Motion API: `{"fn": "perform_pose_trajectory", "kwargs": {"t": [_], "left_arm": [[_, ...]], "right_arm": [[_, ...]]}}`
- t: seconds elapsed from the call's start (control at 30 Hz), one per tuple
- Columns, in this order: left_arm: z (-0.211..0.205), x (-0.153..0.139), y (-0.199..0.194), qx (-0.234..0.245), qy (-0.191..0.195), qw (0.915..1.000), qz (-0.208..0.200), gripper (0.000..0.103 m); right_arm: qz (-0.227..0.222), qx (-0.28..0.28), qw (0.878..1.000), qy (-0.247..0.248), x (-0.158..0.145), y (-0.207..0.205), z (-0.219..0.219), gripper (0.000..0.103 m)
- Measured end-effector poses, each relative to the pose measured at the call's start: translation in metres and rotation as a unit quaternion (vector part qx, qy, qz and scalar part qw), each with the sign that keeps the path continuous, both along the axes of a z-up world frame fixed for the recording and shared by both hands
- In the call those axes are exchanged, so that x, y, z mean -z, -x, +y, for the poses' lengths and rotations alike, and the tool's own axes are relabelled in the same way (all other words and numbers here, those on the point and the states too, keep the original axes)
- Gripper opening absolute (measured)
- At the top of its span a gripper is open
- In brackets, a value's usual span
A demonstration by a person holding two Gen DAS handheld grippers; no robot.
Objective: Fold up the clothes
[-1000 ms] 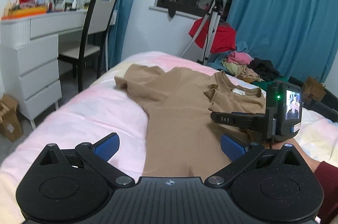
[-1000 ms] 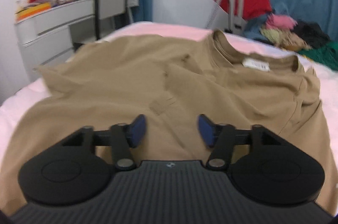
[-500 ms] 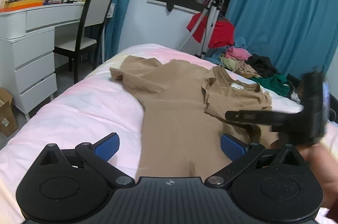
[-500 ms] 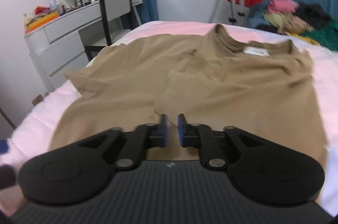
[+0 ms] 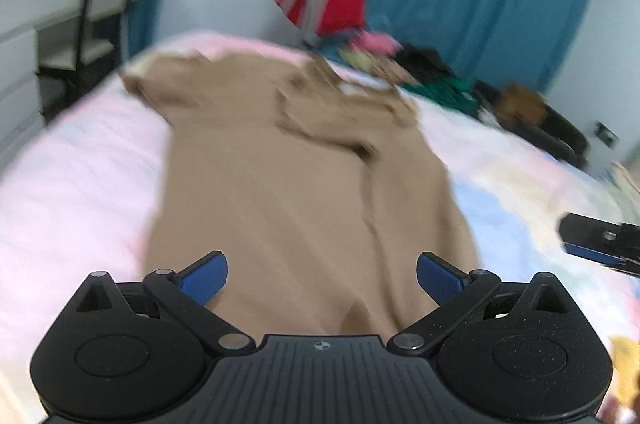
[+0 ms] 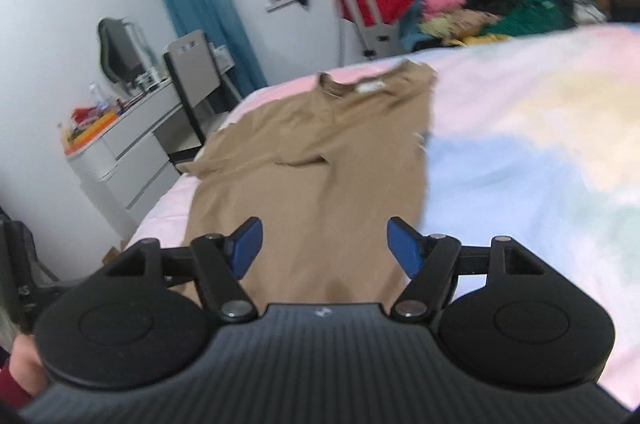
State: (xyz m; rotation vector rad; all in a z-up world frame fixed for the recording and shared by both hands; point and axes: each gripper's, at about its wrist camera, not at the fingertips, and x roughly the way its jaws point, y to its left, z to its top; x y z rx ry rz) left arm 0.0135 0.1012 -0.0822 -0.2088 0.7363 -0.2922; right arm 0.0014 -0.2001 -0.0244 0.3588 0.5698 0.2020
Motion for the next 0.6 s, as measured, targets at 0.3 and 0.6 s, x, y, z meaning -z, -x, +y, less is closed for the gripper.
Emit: {"fn": "perform_pose_trajectory", "kwargs": {"t": [0.3, 0.6], "left_arm": [[-0.041, 0.021, 0.043, 0.037, -0.050, 0.9958, 0.067, 0.083], [-0.027, 0.034, 0.045, 0.049, 0.007, 0.9854, 0.163, 0.036]], "right_arm": [[-0.022, 0.030, 0.998, -0.044, 0.001, 0.008, -0.025, 0.073], [-0.023, 0.024, 0.997, -0.072, 0.003, 0.014, -0.035, 0.073]]}}
